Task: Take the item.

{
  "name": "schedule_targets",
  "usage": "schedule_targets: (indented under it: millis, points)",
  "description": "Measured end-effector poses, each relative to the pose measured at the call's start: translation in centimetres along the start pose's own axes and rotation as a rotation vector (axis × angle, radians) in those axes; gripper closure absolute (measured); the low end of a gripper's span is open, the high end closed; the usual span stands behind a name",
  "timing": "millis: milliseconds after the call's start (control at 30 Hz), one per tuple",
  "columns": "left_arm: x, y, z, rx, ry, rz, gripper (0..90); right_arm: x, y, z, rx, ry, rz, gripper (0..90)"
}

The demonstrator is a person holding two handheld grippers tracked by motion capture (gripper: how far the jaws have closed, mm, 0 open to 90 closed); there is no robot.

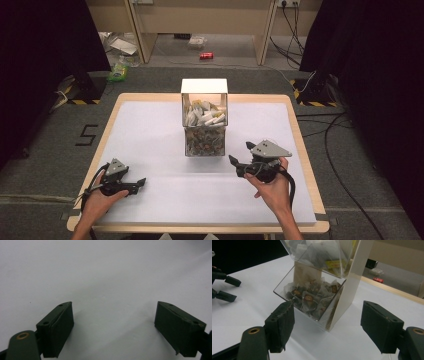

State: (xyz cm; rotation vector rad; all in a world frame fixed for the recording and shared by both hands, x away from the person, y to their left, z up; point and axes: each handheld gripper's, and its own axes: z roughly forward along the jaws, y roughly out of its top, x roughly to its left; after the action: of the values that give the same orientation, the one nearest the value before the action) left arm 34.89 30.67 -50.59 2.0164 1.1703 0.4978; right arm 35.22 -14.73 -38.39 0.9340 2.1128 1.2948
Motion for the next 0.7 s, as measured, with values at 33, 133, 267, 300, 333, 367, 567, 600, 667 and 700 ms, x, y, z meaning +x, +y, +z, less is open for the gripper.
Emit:
schedule_targets:
  millis: [33, 133, 267, 300, 333, 367, 567, 600, 667, 700]
  points:
    - [0.0, 0.0, 0.0, 0.000, 0.000, -0.001, 14.9, 0.0, 0.2, 0.0, -0.006, -0.001, 0.005, 28.1]
    - [0.0, 0.0, 0.0, 0.000, 0.000, -0.001, 14.9, 0.0, 0.5, 0.0, -0.013, 0.000, 0.004, 28.5]
    - [0.0, 0.0, 0.0, 0.000, 0.000, 0.000, 14.9, 0.0, 1.4, -0.1, -0.031, -0.001, 0.000, 29.3]
    - [0.0, 0.0, 0.0, 0.000, 0.000, 0.000, 14.9, 0.0, 1.5, -0.1, -0.034, 0.001, 0.005, 29.3]
    - [0.0, 0.0, 0.0, 0.000, 0.000, -0.001, 14.9, 0.0, 1.7, -0.1, -0.039, 0.000, 0.009, 29.5]
    - [0.0, 0.0, 0.0, 0.000, 0.000, 0.000, 14.9, 0.0, 1.9, -0.1, -0.046, 0.002, 0.003, 29.9]
    - [0.0, 0.0, 0.0, 0.002, 0.000, 0.000, 14.9, 0.1, 2.8, 0.0, -0.064, 0.002, -0.005, 31.2]
    - [0.0, 0.0, 0.0, 0.000, 0.000, -0.001, 14.9, 0.2, 3.1, 0.1, -0.072, 0.006, -0.007, 31.3]
    - [0.0, 0.0, 0.0, 0.000, 0.000, -0.001, 14.9, 0.3, 3.5, 0.2, -0.075, 0.006, -0.004, 31.3]
    - [0.0, 0.0, 0.0, 0.000, 0.000, -0.001, 14.9, 0.3, 3.5, 0.2, -0.075, 0.006, -0.004, 31.3]
